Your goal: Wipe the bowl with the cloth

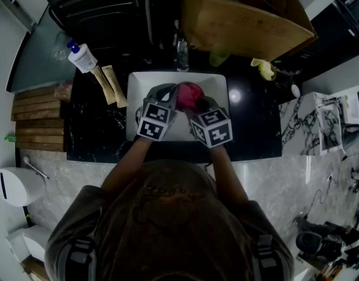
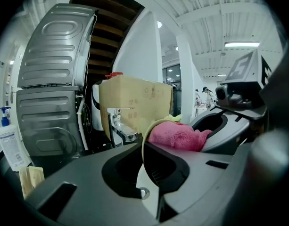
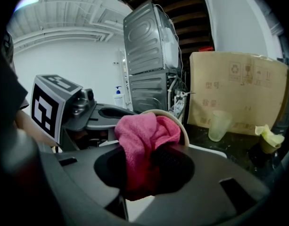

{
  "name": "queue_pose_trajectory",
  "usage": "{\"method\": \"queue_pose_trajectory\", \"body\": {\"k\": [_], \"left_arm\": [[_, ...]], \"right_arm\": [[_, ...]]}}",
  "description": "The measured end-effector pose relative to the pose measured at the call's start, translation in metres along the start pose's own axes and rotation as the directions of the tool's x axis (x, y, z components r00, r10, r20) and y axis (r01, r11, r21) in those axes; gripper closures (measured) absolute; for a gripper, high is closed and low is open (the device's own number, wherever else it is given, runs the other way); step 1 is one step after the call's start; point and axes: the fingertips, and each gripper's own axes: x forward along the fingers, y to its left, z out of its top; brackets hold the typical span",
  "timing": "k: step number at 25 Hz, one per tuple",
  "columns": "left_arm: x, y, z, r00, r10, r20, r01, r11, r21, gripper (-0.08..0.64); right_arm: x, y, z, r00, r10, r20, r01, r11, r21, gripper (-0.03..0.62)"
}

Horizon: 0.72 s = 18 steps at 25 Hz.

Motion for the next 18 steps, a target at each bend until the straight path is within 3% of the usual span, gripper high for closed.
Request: {"method": "queue_pose_trajectory", "body": {"k": [18], "left_arm": [[-0.001,-0.004,0.0,1.0,0.012,0.012,-0.012,1.0,-0.001,0.529]], "right_arm": [[-0.003,-0.027,0.007,0.994,-0.1,0.037,0.098,0.994,0.041,0.483]]}}
